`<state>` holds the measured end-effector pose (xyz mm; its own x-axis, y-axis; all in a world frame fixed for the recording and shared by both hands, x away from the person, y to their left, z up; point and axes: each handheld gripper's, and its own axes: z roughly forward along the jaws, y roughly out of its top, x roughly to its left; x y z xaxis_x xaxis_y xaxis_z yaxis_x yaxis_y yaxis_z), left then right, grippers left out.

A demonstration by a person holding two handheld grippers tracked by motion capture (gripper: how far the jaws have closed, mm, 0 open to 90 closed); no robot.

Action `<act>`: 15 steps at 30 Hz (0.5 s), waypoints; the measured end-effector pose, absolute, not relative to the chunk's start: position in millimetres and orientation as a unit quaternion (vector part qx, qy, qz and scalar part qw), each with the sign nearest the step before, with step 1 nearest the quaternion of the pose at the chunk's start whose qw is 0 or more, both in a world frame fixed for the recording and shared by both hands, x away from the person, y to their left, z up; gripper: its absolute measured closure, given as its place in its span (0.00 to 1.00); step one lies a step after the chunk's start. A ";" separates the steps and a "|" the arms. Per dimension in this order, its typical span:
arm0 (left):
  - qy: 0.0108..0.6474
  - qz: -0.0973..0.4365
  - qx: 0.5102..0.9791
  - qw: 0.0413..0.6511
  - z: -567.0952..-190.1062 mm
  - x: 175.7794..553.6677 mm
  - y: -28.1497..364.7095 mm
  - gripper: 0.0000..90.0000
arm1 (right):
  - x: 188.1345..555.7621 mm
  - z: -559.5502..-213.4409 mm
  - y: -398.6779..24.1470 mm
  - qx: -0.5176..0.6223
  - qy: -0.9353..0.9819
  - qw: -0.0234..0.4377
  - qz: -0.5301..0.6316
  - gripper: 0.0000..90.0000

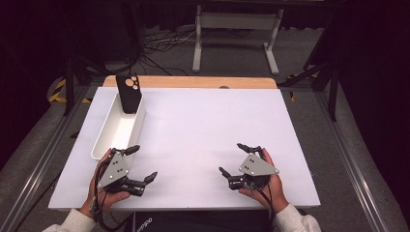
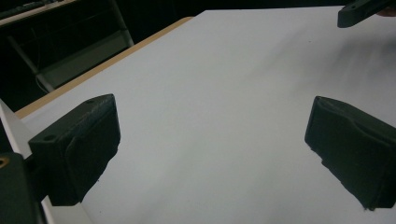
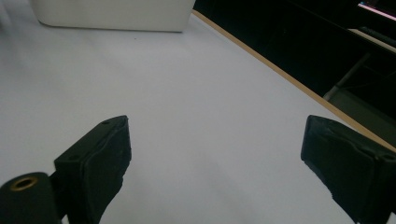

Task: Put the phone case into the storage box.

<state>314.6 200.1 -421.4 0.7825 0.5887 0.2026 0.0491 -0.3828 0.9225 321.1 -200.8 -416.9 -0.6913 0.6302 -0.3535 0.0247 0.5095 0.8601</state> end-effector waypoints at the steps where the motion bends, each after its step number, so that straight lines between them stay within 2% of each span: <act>1: 0.202 0.262 0.790 0.517 -421.3 314.5 200.1 0.05 | 321.0 -416.7 -201.0 0.204 0.801 0.335 0.452 0.10; 15: 0.198 0.257 0.788 0.524 -420.6 311.9 202.5 0.05 | 318.6 -417.0 -198.3 0.199 0.801 0.341 0.450 0.10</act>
<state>311.9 202.5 -420.6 0.7895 0.5813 0.1968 0.0433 -0.3727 0.9269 318.6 -198.3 -417.0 -0.6873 0.6265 -0.3676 0.0125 0.5162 0.8564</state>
